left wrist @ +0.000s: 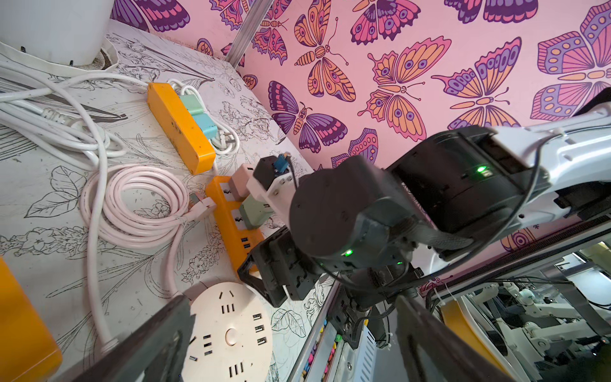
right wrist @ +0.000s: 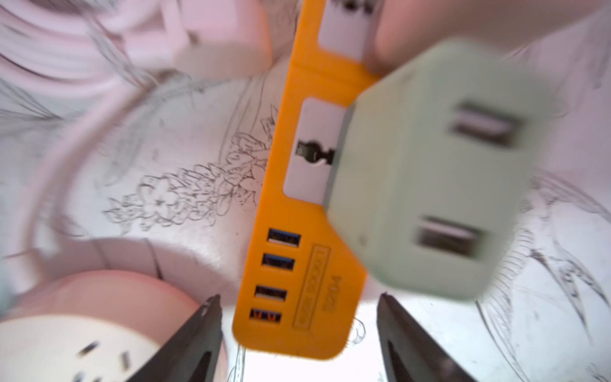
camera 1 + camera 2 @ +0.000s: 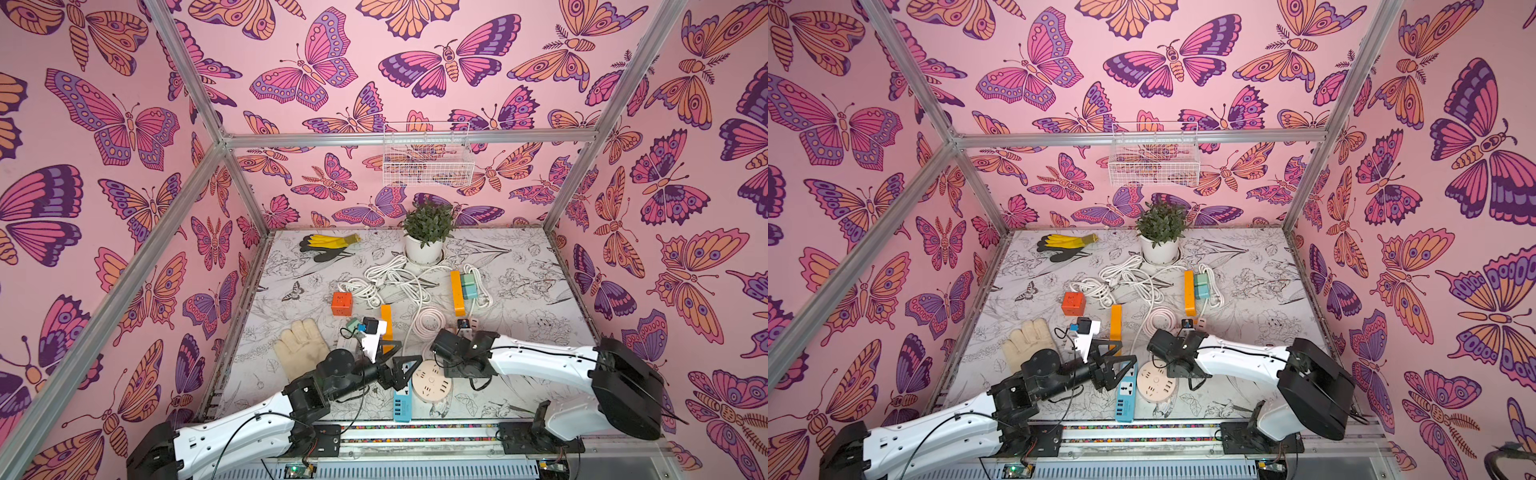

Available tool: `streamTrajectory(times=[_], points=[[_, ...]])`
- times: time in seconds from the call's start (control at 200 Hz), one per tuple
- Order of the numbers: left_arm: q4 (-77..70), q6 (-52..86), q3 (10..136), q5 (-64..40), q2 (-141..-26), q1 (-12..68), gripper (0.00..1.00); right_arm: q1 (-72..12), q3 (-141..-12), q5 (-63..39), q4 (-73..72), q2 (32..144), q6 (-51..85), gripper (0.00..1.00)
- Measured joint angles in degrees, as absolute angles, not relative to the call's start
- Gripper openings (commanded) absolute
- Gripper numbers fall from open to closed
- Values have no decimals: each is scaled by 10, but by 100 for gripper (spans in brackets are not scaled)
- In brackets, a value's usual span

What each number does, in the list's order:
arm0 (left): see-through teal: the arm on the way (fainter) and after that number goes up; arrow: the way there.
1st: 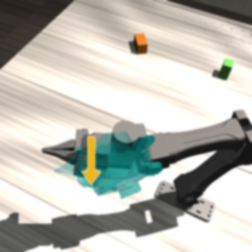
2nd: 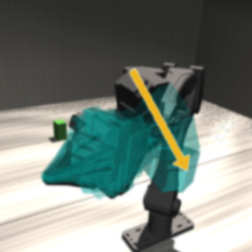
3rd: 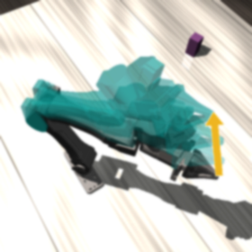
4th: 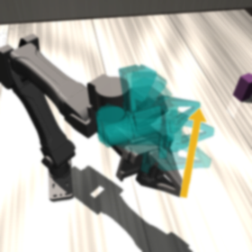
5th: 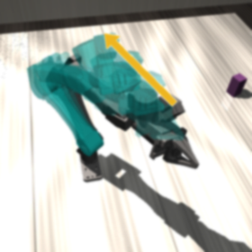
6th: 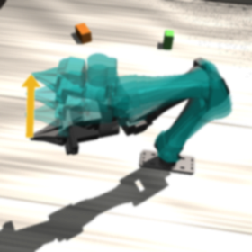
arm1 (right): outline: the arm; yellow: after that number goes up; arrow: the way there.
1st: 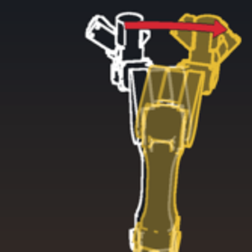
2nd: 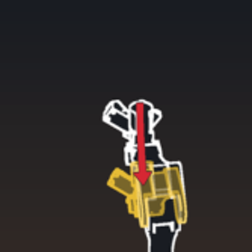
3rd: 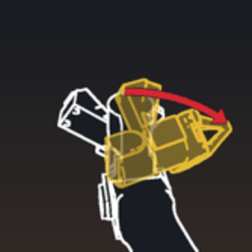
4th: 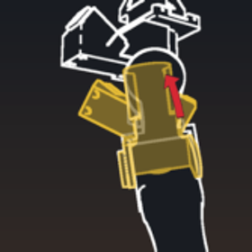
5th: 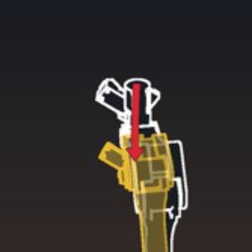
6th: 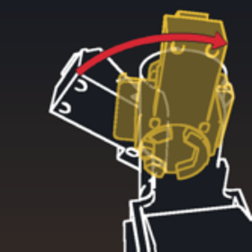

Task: Pull the plug off the socket
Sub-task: Move the socket to the center of the board.

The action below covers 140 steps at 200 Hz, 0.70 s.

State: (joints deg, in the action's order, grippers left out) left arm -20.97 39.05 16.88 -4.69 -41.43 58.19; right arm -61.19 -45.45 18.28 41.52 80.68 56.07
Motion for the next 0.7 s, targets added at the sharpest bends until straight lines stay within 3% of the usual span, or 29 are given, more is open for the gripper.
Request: streamTrajectory(times=[0.3, 0.436, 0.551, 0.701], points=[[-208, 388, 181, -42, -490, 599, 97, -608, -451, 225, 441, 461, 495, 68], [-205, 369, 229, -1, -580, 649, 96, -557, -406, 221, 430, 310, 481, 67], [-200, 353, 280, 45, -670, 689, 95, -453, -378, 154, 432, 277, 475, 67], [-192, 334, 354, 97, -798, 726, 96, -301, -357, 8, 423, 329, 460, 68]])
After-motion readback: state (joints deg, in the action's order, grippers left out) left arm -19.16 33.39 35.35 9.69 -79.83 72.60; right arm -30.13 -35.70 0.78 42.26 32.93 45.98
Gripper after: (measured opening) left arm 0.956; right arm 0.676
